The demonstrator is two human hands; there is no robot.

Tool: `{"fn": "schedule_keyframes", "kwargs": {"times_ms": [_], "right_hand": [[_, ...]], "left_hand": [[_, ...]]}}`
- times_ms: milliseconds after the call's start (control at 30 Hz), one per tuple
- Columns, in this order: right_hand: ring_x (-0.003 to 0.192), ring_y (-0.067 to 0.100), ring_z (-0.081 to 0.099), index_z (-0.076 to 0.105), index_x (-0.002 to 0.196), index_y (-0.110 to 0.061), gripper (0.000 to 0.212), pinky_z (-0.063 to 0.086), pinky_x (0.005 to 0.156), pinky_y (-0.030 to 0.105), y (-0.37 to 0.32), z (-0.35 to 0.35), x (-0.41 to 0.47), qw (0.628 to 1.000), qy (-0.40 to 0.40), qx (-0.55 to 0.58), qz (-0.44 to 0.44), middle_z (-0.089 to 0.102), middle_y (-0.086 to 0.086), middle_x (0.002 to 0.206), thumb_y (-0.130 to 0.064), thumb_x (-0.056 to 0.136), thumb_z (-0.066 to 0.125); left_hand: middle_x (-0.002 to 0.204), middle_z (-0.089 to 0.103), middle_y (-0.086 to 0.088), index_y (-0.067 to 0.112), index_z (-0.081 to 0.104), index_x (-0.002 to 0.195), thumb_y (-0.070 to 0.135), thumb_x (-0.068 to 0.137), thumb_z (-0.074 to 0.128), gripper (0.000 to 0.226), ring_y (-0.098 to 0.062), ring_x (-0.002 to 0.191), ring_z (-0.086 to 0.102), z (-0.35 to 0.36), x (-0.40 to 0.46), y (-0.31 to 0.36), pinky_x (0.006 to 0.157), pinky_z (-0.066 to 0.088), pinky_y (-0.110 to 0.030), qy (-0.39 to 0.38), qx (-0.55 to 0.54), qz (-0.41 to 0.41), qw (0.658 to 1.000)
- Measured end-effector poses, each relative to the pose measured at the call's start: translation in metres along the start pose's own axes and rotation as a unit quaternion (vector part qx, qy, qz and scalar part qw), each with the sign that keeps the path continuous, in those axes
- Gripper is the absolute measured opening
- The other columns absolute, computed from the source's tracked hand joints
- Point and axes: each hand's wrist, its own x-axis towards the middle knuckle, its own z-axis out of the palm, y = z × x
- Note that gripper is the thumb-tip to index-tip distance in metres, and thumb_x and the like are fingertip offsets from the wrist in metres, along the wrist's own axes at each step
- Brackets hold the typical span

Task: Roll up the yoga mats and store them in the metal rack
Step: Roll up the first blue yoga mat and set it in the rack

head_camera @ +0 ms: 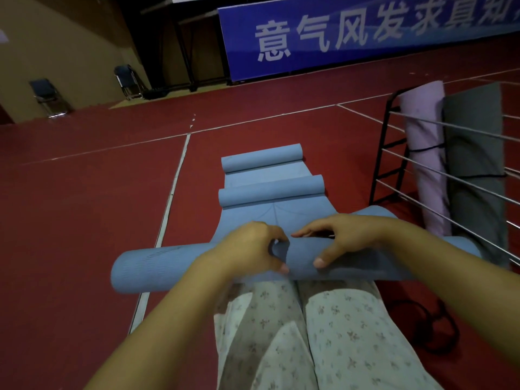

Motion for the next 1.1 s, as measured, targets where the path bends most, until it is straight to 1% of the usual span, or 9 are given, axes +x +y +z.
{"fn": "schedule_keyframes", "kwargs": {"times_ms": [133,267,433,533,667,733,900,1000,1100], "right_hand": [[0.126,0.0,0.037,0.038,0.14,-0.039,0.069,0.031,0.109,0.022,-0.006,0.011,-0.01,0.996,0.046,-0.079,-0.01,0.04,-0.015,0.14,-0.038,0.08,0.073],[0.132,0.01,0.031,0.037,0.141,-0.04,0.066,0.029,0.106,0.028,-0.011,0.032,-0.031,0.95,0.18,-0.255,-0.004,0.032,-0.011,0.143,-0.047,0.082,0.065],[0.102,0.024,0.059,0.053,0.126,-0.027,0.081,0.045,0.087,0.04,0.001,0.068,-0.027,0.914,0.303,-0.269,-0.029,0.057,0.001,0.115,-0.052,0.054,0.082],[0.091,0.025,0.063,0.05,0.117,-0.027,0.092,0.05,0.078,0.041,0.005,0.076,-0.014,0.893,0.344,-0.289,-0.02,0.061,0.002,0.107,-0.054,0.036,0.085],[0.085,0.021,0.062,0.055,0.112,-0.029,0.082,0.047,0.07,0.039,0.011,0.071,-0.007,0.888,0.367,-0.275,-0.025,0.059,-0.003,0.101,-0.052,0.038,0.081],[0.084,0.021,0.061,0.055,0.114,-0.031,0.075,0.046,0.07,0.039,0.013,0.065,-0.006,0.897,0.358,-0.258,-0.028,0.059,-0.005,0.1,-0.052,0.044,0.073],[0.11,0.017,0.049,0.045,0.132,-0.037,0.072,0.034,0.09,0.037,0.013,0.049,-0.001,0.925,0.287,-0.248,-0.011,0.049,-0.009,0.121,-0.055,0.066,0.069],[0.116,0.014,0.045,0.04,0.134,-0.039,0.074,0.031,0.095,0.035,0.009,0.038,0.003,0.933,0.266,-0.243,-0.002,0.045,-0.011,0.126,-0.058,0.069,0.069],[0.114,0.013,0.046,0.04,0.131,-0.041,0.072,0.034,0.091,0.033,0.009,0.028,0.008,0.945,0.232,-0.233,0.001,0.046,-0.011,0.123,-0.061,0.068,0.07]], "left_hand": [[0.111,0.067,0.0,0.023,0.063,0.119,0.041,0.072,0.078,0.052,-0.017,0.099,0.059,-0.01,0.012,-0.005,0.087,0.048,-0.032,-0.046,-0.02,0.002,0.999],[0.112,0.066,0.002,0.022,0.063,0.118,0.043,0.071,0.079,0.054,-0.013,0.099,0.06,-0.014,0.021,-0.011,0.09,0.049,-0.032,-0.071,-0.055,-0.008,0.996],[0.114,0.066,0.005,0.026,0.065,0.116,0.042,0.074,0.078,0.047,-0.01,0.101,0.061,-0.022,0.037,-0.024,0.095,0.049,-0.034,-0.122,-0.104,-0.021,0.987],[0.118,0.065,0.005,0.027,0.065,0.117,0.042,0.076,0.076,0.045,-0.011,0.105,0.06,-0.025,0.046,-0.029,0.097,0.048,-0.035,-0.152,-0.127,-0.033,0.98],[0.126,0.06,0.006,0.029,0.059,0.125,0.046,0.081,0.07,0.048,-0.011,0.113,0.057,-0.019,0.046,-0.035,0.1,0.045,-0.031,-0.161,-0.138,-0.044,0.976],[0.133,0.055,0.008,0.028,0.054,0.132,0.047,0.085,0.064,0.052,-0.009,0.119,0.052,-0.008,0.038,-0.037,0.102,0.04,-0.026,-0.12,-0.115,-0.035,0.986],[0.122,0.058,-0.002,0.023,0.054,0.131,0.056,0.076,0.06,0.065,-0.024,0.11,0.055,0.019,0.007,-0.034,0.09,0.045,-0.041,0.126,0.025,0.044,0.991],[0.12,0.057,0.0,0.028,0.051,0.128,0.063,0.068,0.056,0.069,-0.025,0.107,0.055,0.034,-0.003,-0.029,0.085,0.045,-0.041,0.16,0.072,0.067,0.982],[0.129,0.049,-0.003,0.025,0.046,0.134,0.054,0.067,0.07,0.077,-0.026,0.118,0.047,0.046,0.0,-0.03,0.096,0.038,-0.041,0.153,0.077,0.041,0.984]]}}
